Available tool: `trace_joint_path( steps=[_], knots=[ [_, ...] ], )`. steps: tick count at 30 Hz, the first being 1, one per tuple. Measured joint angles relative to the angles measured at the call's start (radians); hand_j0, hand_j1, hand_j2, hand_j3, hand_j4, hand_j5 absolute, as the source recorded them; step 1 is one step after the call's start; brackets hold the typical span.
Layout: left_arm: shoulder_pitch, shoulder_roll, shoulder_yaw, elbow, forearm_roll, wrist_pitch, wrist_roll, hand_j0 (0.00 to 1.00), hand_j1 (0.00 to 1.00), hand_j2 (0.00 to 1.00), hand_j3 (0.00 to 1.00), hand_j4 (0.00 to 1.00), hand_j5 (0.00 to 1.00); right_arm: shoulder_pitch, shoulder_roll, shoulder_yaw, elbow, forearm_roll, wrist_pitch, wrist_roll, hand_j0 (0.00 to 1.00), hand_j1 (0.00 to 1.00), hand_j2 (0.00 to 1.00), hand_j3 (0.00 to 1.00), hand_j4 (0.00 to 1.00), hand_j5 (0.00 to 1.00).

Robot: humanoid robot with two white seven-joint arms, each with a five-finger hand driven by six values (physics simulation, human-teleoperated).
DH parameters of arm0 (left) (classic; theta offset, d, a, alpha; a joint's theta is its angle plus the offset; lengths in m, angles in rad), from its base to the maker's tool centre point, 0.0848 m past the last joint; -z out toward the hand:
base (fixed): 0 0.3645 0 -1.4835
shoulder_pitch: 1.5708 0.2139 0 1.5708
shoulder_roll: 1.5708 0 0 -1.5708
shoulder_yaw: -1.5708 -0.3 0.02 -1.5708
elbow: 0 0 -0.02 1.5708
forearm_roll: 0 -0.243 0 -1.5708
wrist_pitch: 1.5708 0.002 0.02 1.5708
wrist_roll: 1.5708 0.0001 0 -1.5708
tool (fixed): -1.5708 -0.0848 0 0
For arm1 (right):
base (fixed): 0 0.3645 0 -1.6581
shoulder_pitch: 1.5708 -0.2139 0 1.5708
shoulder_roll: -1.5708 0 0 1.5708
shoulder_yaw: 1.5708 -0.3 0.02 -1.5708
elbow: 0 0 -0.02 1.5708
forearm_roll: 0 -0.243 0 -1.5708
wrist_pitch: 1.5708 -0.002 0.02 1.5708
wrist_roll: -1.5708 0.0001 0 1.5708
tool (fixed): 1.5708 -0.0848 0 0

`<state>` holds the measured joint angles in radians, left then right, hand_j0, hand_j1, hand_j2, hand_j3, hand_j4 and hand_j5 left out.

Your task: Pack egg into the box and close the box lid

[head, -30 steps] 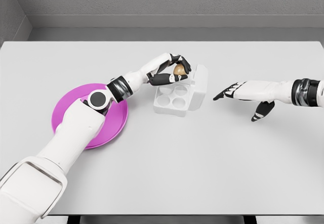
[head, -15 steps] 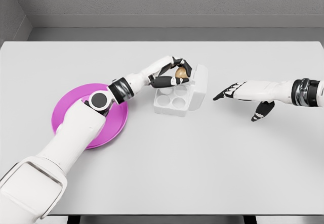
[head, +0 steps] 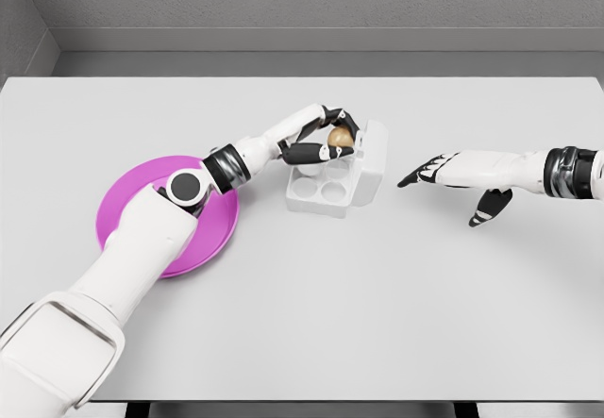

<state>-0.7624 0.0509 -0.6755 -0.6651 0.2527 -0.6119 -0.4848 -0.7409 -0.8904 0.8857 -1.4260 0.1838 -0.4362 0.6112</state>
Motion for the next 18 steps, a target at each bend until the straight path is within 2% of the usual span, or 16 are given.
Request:
trace_joint_path(
  steps=[18],
  knots=[
    [0.003,0.015,0.000,-0.015,0.000,0.000,0.000,0.45,0.45,0.45,0.45,0.45,0.45,0.003,0.000,0.000,0.000,0.000,0.000,0.000,1.00,1.00,1.00,1.00,1.00,1.00]
  ],
)
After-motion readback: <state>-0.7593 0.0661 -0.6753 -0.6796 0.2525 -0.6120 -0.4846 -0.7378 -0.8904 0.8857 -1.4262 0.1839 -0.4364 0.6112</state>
